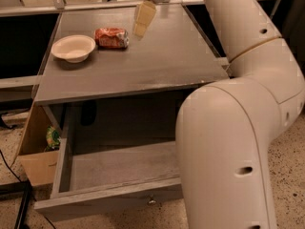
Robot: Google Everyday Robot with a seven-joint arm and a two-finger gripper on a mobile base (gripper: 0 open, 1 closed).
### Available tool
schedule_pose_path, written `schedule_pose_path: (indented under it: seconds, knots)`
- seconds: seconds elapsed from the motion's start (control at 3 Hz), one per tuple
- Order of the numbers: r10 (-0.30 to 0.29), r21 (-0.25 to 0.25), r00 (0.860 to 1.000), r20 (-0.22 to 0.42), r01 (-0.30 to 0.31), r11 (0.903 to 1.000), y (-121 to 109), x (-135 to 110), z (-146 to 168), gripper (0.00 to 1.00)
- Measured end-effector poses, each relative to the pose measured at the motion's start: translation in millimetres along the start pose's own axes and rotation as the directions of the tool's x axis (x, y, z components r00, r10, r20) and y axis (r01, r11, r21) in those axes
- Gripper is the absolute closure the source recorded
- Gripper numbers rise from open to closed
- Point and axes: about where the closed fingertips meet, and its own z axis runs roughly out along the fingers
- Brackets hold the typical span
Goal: Place coke can into top drawer
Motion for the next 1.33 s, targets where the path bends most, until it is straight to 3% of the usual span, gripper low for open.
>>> schedule_pose_path:
  seconds: [0.33,1.0,1.33]
  knots:
    - [0.051,-0.01,0.998,0.025,-0.051,0.9986,-6.5,0.0,19.9,0.0]
    - [0.16,-0.024,0.987,0.023,-0.16,0.9869,-13.6,10.2,53.4,0.0]
    - [0.203,0.022,0.978,0.04,-0.204,0.9787,-25.1,14.6,62.0,0.0]
